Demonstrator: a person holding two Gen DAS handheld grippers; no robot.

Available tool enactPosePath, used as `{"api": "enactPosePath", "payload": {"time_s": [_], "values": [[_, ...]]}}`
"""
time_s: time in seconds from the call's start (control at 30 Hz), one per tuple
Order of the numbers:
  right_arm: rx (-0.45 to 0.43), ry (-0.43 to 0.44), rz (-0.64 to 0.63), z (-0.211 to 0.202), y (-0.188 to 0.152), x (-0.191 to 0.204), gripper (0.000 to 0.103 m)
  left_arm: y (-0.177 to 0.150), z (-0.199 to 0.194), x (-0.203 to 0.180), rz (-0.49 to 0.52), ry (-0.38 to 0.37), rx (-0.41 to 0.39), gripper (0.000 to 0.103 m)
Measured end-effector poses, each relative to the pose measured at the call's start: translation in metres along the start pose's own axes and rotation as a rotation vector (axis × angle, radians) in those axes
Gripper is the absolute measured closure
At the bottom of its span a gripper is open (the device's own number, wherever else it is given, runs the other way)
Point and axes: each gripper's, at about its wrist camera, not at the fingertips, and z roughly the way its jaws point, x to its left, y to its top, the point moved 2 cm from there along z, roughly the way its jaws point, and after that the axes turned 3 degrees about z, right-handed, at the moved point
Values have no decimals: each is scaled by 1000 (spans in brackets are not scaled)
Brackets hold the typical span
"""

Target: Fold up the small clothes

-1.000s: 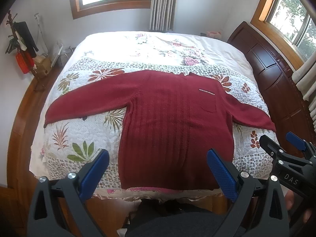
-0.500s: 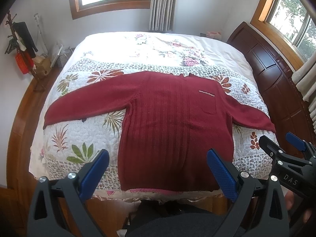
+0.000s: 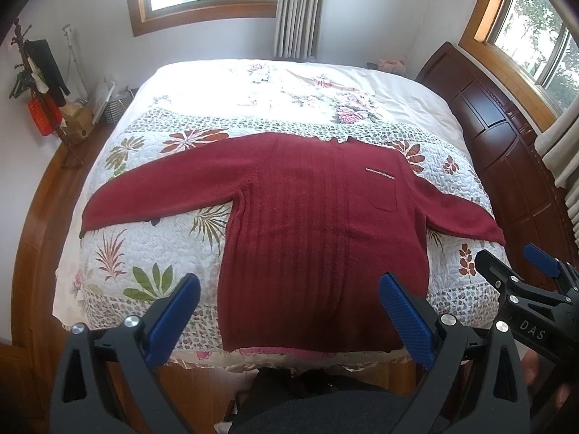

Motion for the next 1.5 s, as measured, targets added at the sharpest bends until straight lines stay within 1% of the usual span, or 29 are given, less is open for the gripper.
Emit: {"api": "enactPosePath", "payload": {"time_s": [0.27,0.33,0.37,0.4,0.47,0.5,0.57,0.6,0.63,0.67,0.7,0.73,0.77,0.8,0.83,0.87,0.9,0.97,1.07,1.1,1.13,1.17,1.2,1.27,1.3,1.37,1.4,1.43,1.5], "values": [[-1,-3,4,2,4,2,2,7,6,8,-12,-4,-5,4],[0,-1,7,4,5,3,2,7,11,12,-13,-20,-22,4],[-2,-2,9,5,7,4,2,7,15,15,-21,-48,-40,4],[-22,-1,16,5,8,3,2,7,19,17,-27,-71,-54,4],[-125,8,43,-3,12,-1,2,7,27,21,-23,-125,-78,4],[-215,19,52,-10,13,-6,2,8,32,20,0,-159,-94,4],[-353,70,4,-14,13,-11,2,10,33,15,63,-173,-151,4],[-347,56,-12,-9,14,-14,2,10,30,9,127,-185,-227,4],[-299,5,-10,3,16,-21,2,10,28,6,167,-195,-269,4],[-263,-13,22,12,16,-32,2,12,29,-1,217,-209,-296,4],[-249,-9,63,18,16,-43,2,14,32,-5,241,-222,-289,4],[-240,-7,110,22,15,-55,2,17,35,-9,262,-250,-273,4],[-233,-9,181,27,14,-75,2,21,42,-13,282,-301,-236,4],[-229,-7,225,30,14,-90,2,23,46,-16,281,-319,-210,4],[-222,-8,270,35,13,-107,2,25,50,-18,276,-332,-187,4],[-211,-18,344,40,12,-133,2,28,55,-20,270,-342,-166,4],[-206,-9,403,44,9,-153,3,33,60,-22,267,-350,-144,4],[-200,46,567,57,-2,-207,3,40,66,-30,270,-357,-130,4],[-162,142,788,89,-22,-279,4,48,66,-41,254,-329,-172,4],[-160,199,883,103,-30,-310,9,49,65,-46,236,-317,-186,4],[-165,241,955,116,-37,-336,21,49,63,-49,221,-313,-190,4],[-170,260,1002,123,-41,-357,28,51,64,-52,208,-311,-188,4],[-174,296,1071,137,-46,-382,30,53,64,-60,197,-306,-188,4],[-195,375,1155,157,-51,-416,30,56,65,-70,188,-283,-189,4],[-206,395,1205,172,-54,-440,30,56,66,-79,187,-266,-186,4],[-211,443,1285,198,-59,-472,30,57,66,-89,190,-242,-182,4],[-209,464,1341,215,-64,-492,35,58,67,-96,196,-226,-175,4],[-207,478,1366,228,-65,-504,42,60,67,-101,201,-213,-170,4],[-185,469,1417,257,-71,-527,44,61,66,-111,202,-188,-167,4]]}}
